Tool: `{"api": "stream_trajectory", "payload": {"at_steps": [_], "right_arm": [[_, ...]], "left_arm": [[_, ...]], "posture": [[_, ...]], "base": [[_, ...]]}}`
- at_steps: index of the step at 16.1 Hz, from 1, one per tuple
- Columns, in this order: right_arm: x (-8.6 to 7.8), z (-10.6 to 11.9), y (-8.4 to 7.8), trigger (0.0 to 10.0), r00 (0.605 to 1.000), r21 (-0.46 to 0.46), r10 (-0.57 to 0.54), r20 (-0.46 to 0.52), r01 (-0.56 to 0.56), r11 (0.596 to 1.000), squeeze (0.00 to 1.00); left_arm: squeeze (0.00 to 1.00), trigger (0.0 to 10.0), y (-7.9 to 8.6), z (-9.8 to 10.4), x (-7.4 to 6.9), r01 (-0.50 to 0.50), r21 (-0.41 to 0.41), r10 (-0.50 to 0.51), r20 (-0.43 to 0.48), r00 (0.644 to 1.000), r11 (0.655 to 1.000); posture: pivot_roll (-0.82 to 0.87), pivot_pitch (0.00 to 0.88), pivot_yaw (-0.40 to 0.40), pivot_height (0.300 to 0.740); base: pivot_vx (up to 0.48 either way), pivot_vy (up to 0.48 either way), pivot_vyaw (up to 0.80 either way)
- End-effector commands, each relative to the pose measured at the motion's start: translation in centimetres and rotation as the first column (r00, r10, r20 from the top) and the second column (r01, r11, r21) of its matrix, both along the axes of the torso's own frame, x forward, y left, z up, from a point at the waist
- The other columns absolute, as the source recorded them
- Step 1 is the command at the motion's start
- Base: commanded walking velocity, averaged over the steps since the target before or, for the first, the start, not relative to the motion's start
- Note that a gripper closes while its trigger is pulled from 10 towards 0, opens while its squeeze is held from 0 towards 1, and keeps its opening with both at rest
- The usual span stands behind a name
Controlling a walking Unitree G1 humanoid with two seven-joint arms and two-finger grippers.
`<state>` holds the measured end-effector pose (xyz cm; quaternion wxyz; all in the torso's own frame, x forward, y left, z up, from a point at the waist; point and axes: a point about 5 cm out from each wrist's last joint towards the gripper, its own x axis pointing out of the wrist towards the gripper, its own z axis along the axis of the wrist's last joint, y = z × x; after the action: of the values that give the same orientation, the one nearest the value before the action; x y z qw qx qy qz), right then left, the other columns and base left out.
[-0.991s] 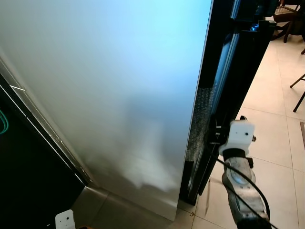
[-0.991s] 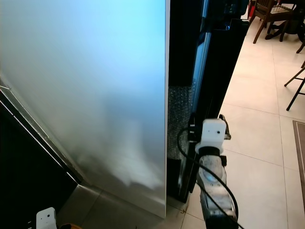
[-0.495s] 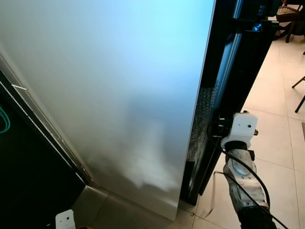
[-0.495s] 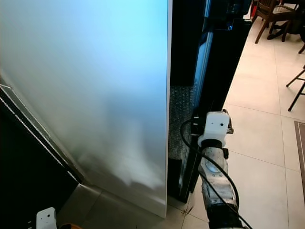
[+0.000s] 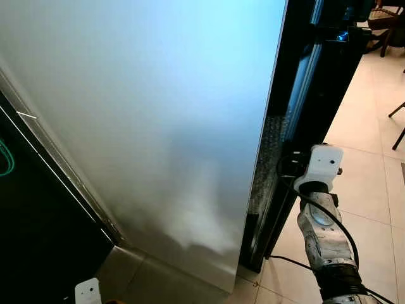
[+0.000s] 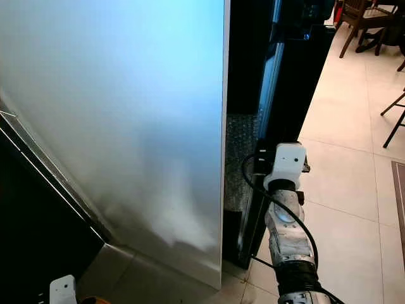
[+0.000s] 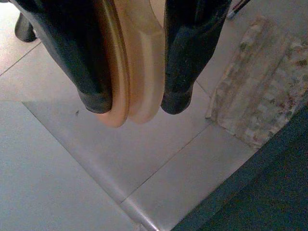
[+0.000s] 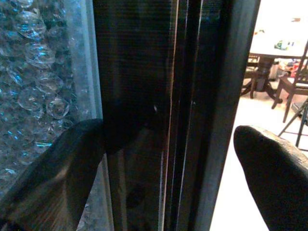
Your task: Restocking fridge
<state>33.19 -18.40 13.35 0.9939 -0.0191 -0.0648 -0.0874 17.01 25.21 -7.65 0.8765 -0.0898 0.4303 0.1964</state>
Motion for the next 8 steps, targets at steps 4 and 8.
{"api": "stream_trajectory", "payload": {"at_steps": [4, 8], "right_arm": [[-1.0, 0.7, -3.6, 10.0, 0.983, -0.014, -0.175, 0.049, 0.175, 0.984, 0.00], [-3.1, 0.1, -6.7, 10.0, 0.955, -0.038, -0.292, 0.044, 0.294, 0.955, 0.00]], "left_arm": [[0.00, 10.0, -0.1, -0.2, -0.3, 0.028, 0.009, -0.028, -0.019, 0.999, 1.000], [0.00, 10.0, -0.1, -0.2, -0.4, 0.034, 0.009, -0.033, -0.024, 0.999, 0.999]], "posture": [[-0.16, 0.000, 0.071, 0.740], [-0.17, 0.000, 0.074, 0.740]], "base": [[0.000, 0.000, 0.00], [0.000, 0.000, 0.00]]}}
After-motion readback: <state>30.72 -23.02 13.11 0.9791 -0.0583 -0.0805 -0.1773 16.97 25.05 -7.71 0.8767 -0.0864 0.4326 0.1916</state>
